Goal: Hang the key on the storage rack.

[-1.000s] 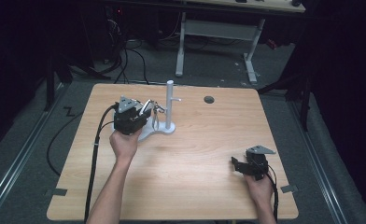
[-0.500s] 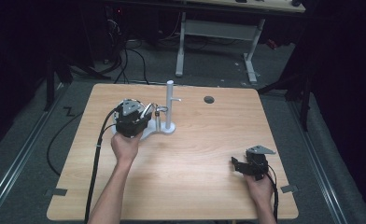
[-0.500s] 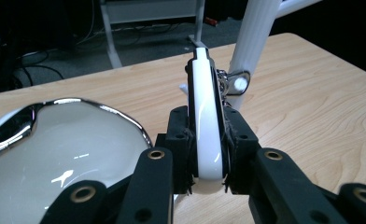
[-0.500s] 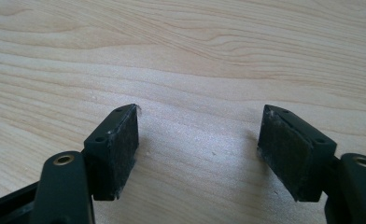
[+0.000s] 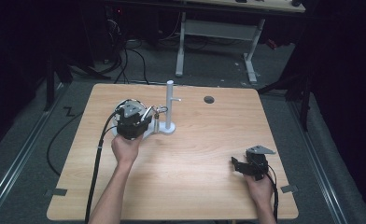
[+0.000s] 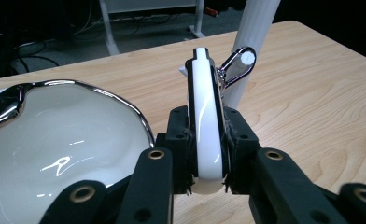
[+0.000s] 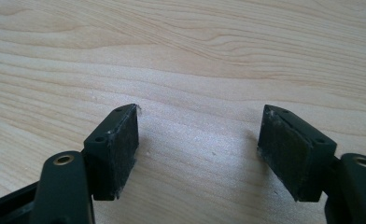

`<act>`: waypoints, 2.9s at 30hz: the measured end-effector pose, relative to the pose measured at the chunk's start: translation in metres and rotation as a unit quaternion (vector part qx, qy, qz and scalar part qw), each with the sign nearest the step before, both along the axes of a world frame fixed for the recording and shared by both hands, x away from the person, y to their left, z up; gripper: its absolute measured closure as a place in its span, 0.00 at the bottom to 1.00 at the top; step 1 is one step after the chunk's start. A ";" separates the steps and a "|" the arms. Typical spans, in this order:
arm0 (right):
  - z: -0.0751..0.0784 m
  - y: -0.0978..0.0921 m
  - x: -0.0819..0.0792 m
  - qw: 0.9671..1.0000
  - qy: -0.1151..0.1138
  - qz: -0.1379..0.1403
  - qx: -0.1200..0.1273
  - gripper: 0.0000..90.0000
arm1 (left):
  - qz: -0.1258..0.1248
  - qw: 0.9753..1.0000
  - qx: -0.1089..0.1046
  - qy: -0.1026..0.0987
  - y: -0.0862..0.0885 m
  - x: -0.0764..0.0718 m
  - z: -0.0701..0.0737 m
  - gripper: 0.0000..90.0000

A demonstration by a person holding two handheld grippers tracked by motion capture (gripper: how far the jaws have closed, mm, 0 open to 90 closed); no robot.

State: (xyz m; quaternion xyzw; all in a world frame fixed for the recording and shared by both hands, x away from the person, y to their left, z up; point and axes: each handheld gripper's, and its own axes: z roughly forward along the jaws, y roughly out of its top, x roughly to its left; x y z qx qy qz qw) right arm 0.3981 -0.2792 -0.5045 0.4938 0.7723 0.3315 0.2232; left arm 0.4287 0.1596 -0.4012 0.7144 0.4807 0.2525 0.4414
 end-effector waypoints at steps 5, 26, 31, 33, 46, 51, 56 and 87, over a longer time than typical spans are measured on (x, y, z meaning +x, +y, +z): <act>0.000 0.000 0.000 1.000 0.001 -0.001 0.001 0.32 | -0.001 1.000 0.002 0.001 -0.001 0.000 -0.004 0.84; 0.000 0.000 0.000 1.000 0.001 -0.001 0.001 0.32 | -0.008 1.000 0.003 0.013 -0.008 0.001 -0.016 0.83; 0.000 0.000 0.000 1.000 0.001 -0.001 0.000 0.32 | -0.009 1.000 0.003 0.019 -0.010 0.001 -0.018 0.83; 0.000 0.000 0.000 1.000 0.000 0.000 0.000 0.32 | -0.009 1.000 0.005 0.015 -0.011 0.002 -0.018 0.83; 0.000 0.000 0.000 1.000 0.000 0.000 0.000 0.32 | -0.011 0.999 0.017 0.027 -0.019 0.006 -0.027 0.83; 0.000 0.000 0.000 1.000 0.000 0.000 0.000 0.32 | -0.014 0.999 0.022 0.035 -0.022 0.008 -0.031 0.82; 0.000 0.000 0.000 1.000 0.000 0.000 0.000 0.32 | -0.016 0.999 0.019 0.040 -0.024 0.008 -0.033 0.82; 0.000 0.000 0.000 1.000 0.000 0.000 -0.001 0.32 | -0.010 0.999 0.008 0.029 -0.013 -0.008 -0.026 0.61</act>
